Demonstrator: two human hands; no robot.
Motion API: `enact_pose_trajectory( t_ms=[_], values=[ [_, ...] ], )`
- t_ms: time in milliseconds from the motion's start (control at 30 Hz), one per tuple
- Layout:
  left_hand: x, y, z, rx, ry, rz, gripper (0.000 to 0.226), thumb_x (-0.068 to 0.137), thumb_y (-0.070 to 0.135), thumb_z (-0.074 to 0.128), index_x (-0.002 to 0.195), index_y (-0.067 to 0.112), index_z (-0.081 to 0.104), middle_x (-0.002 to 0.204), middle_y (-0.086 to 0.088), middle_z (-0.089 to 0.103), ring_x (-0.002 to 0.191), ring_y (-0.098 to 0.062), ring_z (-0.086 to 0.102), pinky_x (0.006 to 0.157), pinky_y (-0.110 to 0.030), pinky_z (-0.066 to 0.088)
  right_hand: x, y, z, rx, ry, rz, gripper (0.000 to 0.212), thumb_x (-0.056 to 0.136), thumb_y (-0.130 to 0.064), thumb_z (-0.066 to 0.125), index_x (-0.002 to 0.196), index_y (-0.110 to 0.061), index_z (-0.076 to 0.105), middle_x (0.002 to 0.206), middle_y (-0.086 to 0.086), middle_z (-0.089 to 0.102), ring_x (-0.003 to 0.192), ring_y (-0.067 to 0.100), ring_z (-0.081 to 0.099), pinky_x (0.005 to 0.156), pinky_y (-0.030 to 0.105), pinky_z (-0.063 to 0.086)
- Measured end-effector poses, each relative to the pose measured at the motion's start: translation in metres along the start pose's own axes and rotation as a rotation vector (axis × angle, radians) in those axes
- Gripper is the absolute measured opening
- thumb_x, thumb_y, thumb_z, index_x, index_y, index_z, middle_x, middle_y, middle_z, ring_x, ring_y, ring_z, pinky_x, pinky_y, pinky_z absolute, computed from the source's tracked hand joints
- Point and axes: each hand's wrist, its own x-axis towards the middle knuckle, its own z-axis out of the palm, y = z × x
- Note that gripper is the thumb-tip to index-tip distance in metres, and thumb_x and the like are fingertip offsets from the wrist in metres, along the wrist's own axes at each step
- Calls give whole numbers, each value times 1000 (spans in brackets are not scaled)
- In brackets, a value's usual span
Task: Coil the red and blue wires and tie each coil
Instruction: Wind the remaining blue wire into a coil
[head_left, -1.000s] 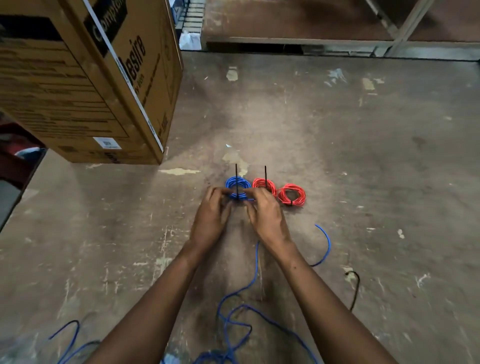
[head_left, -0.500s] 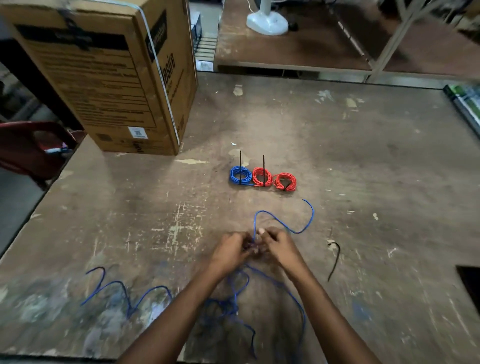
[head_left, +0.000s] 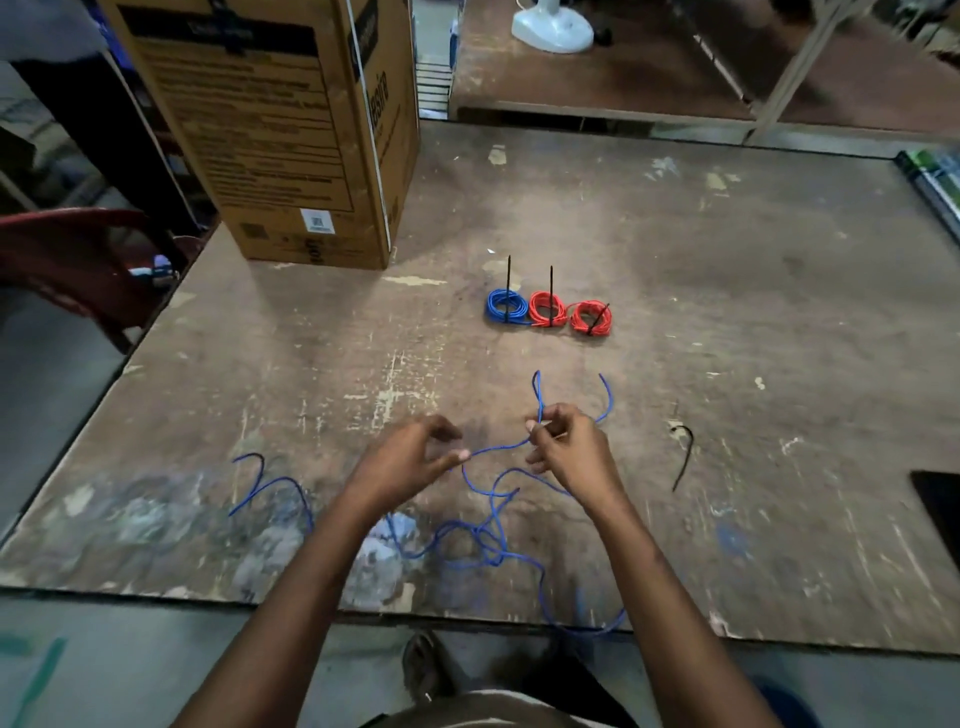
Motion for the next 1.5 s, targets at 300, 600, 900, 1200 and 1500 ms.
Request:
enact_pose_trajectory(
  t_ms=[300, 600, 900, 1200, 1500],
  values=[
    [-74, -27, 21, 471, -250, -112, 82, 58, 68, 87, 133, 51, 58, 133, 15, 63, 130, -14, 58, 105, -45, 36, -17, 8, 7, -421, -104, -271, 28, 97, -20, 63, 121, -32, 68, 77, -8, 68, 72, 10, 64, 75, 37, 53],
    [-89, -6, 60, 500, -69, -184, 25, 82, 46, 66, 107, 43, 68, 110, 20, 74, 117, -9, 67, 103, -52, 27, -51, 37, 11, -342, -379, -264, 9, 110, -33, 50, 104, -36, 45, 101, -7, 73, 94, 23, 74, 85, 50, 60],
    [-104, 3, 86, 258, 136, -250, 40, 86, 60, 70, 117, 35, 62, 101, 19, 77, 111, -9, 69, 87, -44, 25, -102, 49, 13, 39, -363, -82, 18, 111, -14, 51, 104, -31, 49, 98, 11, 76, 75, 23, 80, 68, 46, 66],
    [-90, 15, 70, 4, 124, -364, 22, 98, 53, 53, 110, 39, 64, 104, 13, 76, 110, -18, 69, 106, -50, 39, -131, 22, 0, 160, -391, -65, 24, 100, 3, 47, 100, -14, 64, 80, 11, 80, 78, 29, 78, 84, 53, 65],
    [-80, 29, 32, -583, 147, -181, 13, 109, 2, 51, 97, 7, 56, 81, 2, 64, 71, -18, 62, 77, -36, 52, -146, 35, -15, -13, -695, -83, 52, 107, -52, 55, 85, -13, 81, 94, 13, 81, 84, 25, 71, 83, 40, 55]
  ],
)
